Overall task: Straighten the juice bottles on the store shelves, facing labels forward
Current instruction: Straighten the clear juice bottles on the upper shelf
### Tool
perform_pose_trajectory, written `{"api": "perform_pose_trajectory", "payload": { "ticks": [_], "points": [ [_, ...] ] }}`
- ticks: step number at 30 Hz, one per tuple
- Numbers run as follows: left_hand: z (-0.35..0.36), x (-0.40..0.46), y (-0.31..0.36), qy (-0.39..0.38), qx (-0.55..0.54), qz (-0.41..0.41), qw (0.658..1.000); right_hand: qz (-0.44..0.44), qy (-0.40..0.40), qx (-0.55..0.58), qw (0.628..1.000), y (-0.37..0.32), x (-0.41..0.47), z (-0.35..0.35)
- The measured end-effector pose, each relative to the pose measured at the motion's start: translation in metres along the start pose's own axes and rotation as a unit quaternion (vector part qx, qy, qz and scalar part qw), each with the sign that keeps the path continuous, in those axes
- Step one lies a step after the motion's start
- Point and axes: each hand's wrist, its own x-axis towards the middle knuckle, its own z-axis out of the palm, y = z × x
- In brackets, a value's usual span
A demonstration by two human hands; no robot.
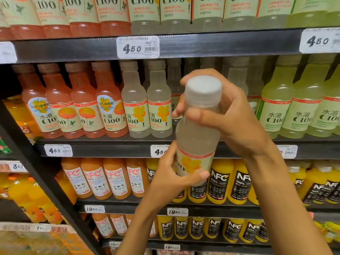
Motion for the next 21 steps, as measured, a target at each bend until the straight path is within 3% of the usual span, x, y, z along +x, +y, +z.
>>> {"api": "perform_pose_trajectory", "payload": {
  "ticks": [3, 7, 11, 17, 21],
  "points": [
    [0.003, -0.008, 0.003, -0.018, -0.056, -0.055, 0.997, 0.077, 0.092, 0.092, 0.988, 0.014, 0.007, -0.006],
    [0.014, -0.017, 0.009, -0.03, -0.204, -0.204, 0.957, 0.209, 0.116, 0.235, 0.942, 0.035, 0.013, -0.008],
    [0.016, -0.016, 0.017, -0.056, -0.35, -0.221, 0.909, 0.289, 0.152, 0.248, 0.912, 0.051, 0.011, -0.006],
    [0.017, -0.016, 0.033, -0.087, -0.415, -0.23, 0.876, 0.384, 0.155, 0.318, 0.853, 0.056, 0.009, -0.008],
    [0.012, -0.014, 0.038, -0.094, -0.454, -0.213, 0.86, 0.409, 0.118, 0.271, 0.863, 0.059, 0.005, -0.008]
  ]
}}
